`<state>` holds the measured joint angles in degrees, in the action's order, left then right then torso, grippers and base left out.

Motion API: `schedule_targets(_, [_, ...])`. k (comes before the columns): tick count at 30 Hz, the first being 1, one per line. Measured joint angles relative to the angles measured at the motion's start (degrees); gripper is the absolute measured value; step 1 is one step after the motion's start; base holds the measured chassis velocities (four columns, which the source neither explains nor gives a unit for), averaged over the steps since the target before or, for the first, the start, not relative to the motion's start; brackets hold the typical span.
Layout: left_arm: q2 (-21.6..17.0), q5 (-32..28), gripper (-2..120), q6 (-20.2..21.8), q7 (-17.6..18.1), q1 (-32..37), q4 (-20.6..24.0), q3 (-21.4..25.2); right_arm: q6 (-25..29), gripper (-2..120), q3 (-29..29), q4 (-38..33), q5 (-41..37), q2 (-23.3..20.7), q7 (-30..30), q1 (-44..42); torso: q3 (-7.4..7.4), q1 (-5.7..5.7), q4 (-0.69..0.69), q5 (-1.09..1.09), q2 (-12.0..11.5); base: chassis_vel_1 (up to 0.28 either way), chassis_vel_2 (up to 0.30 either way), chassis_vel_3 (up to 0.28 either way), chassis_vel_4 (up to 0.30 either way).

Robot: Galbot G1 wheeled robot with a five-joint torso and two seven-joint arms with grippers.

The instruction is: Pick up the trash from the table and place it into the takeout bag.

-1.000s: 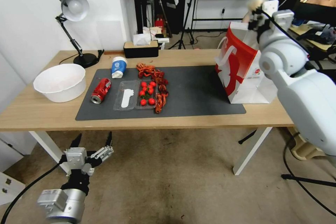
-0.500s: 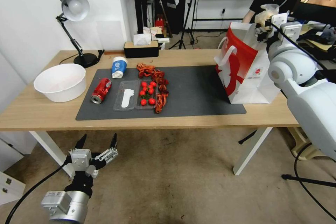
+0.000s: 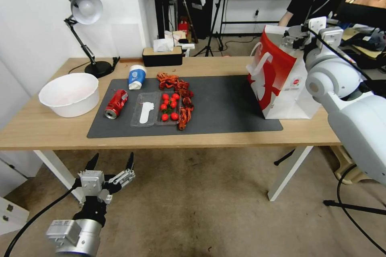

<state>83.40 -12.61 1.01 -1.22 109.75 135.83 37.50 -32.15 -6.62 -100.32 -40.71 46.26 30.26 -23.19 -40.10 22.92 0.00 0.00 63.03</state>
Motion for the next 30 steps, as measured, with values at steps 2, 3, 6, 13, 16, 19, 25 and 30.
schedule_targets(2, [-0.02,0.0,100,0.02,0.02,0.01,0.1,0.05,0.62,100,-0.09,-0.24,-0.07,0.01,-0.02,-0.28,0.0,0.0,0.0,0.0,0.0,0.0,0.0,0.0,0.0])
schedule_targets(3, [-0.03,-0.01,100,0.03,0.03,0.01,0.15,0.09,1.54,100,-0.16,-0.45,-0.37,0.01,-0.12,-0.46,0.0,0.0,0.0,0.0,0.0,0.0,0.0,0.0,0.0])
schedule_targets(6, [-0.09,-0.01,100,0.05,0.04,0.01,0.18,0.18,4.26,100,-0.26,-0.92,-1.43,0.1,-0.47,-0.76,0.0,0.0,0.0,-0.01,0.0,0.0,0.0,0.0,0.0])
schedule_targets(13, [-0.09,-0.07,100,0.06,0.5,0.03,0.3,0.25,11.81,100,-1.18,-5.98,-6.47,0.23,-4.49,-4.11,0.0,0.0,0.01,-0.01,0.0,0.0,0.0,0.0,0.0])
schedule_targets(16, [-0.11,-0.29,100,0.08,0.98,0.03,0.31,0.33,13.31,100,-1.86,-8.11,-8.14,0.05,-6.81,-5.98,-0.01,0.0,0.01,-0.01,0.0,0.0,0.0,0.0,0.0])
schedule_targets(19, [-0.17,-0.59,100,0.09,1.19,0.04,0.33,0.55,16.77,100,-3.87,-12.65,-8.78,-0.29,-11.27,-11.59,0.0,0.0,0.02,-0.02,0.0,0.0,0.0,0.0,0.0])
schedule_targets(25, [-0.56,-1.7,100,0.14,1.25,-0.31,0.48,0.71,28.5,100,-10.18,-18.31,-3.13,0.74,-21.46,-29.37,0.0,0.0,-0.01,-0.01,0.0,0.0,0.0,0.0,0.0])
schedule_targets(30, [-0.73,-1.95,100,0.2,1.62,-0.71,0.28,0.27,35.78,100,-15.48,-20.52,3.4,4.55,-24.49,-45.06,0.0,0.0,-0.02,-0.01,0.0,0.0,0.0,0.0,0.0])
